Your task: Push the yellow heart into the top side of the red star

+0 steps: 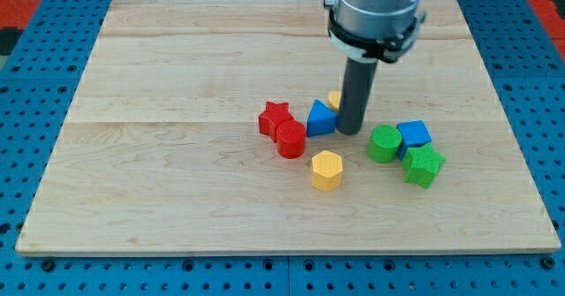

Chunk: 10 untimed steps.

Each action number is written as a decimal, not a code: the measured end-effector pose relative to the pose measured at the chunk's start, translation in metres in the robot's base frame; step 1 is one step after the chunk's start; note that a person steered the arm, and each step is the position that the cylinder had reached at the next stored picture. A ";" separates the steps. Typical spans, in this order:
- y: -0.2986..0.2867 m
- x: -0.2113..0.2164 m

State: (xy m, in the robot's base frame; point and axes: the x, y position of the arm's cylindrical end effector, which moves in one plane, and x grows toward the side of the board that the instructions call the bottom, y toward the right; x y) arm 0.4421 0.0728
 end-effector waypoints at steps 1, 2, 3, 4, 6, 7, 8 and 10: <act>-0.012 -0.005; -0.023 -0.030; 0.019 -0.016; 0.048 -0.021; 0.008 -0.085; -0.044 -0.065; -0.081 -0.065; -0.085 -0.102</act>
State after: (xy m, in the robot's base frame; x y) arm 0.3402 -0.0120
